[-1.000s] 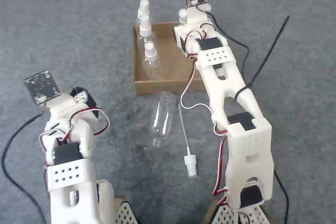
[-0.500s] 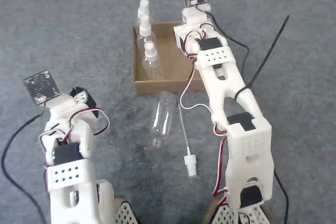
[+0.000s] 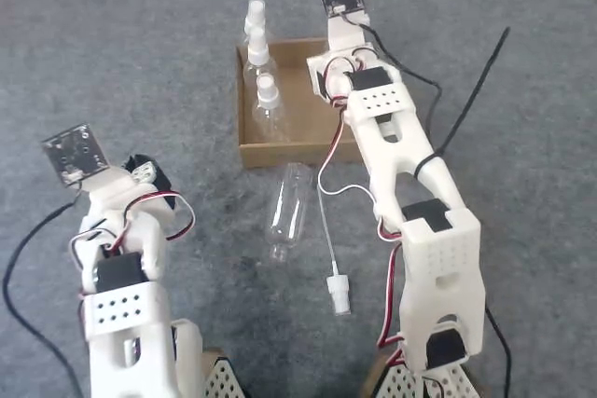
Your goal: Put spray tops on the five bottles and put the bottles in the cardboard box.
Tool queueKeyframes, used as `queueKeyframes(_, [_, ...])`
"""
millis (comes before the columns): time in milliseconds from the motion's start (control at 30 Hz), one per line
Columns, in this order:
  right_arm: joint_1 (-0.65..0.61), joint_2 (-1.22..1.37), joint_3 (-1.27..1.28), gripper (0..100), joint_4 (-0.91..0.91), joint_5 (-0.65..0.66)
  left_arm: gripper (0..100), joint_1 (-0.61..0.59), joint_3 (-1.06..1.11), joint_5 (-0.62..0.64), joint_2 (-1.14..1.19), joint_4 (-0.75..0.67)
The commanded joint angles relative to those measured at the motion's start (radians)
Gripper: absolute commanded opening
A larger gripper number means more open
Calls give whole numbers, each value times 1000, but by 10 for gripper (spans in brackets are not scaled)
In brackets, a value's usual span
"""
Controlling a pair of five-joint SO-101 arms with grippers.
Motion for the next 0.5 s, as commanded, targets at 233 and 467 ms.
queueKeyframes(233, [-22, -203, -40, 286, 119, -11, 12, -6, -7, -11, -14, -32])
queueKeyframes(467, [-33, -280, -40, 286, 228, -11, 12, -6, -7, -11, -14, -32])
